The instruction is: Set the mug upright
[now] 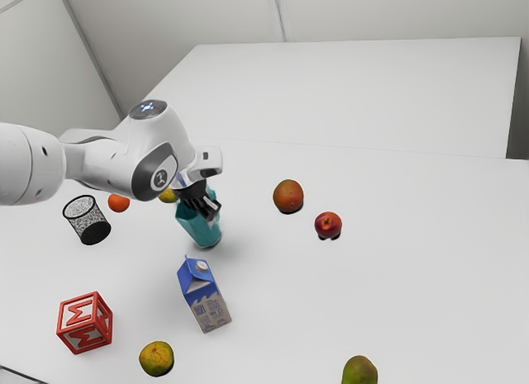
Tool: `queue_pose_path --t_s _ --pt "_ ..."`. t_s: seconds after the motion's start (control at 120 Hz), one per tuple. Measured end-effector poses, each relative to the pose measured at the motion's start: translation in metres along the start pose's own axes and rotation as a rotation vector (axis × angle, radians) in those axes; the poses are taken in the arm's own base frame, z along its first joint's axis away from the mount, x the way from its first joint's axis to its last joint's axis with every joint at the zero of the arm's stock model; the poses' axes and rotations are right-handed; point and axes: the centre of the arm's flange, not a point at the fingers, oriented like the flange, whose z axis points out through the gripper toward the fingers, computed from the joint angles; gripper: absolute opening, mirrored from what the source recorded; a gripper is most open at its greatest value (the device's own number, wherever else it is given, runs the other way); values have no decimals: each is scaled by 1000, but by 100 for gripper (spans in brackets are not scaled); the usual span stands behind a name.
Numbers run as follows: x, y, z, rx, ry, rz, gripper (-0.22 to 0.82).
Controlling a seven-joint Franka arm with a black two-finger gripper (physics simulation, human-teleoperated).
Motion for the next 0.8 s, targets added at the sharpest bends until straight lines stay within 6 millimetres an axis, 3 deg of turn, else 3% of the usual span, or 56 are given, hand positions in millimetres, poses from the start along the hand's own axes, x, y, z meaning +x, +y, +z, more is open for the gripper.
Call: queue_pose_path --t_s 0.467,0.617,0.8 --pt "1 -2 -6 -1 22 -36 44" --pt "2 -1 -20 -5 45 -43 52" --pt "6 0 -52 -10 102 -49 57"
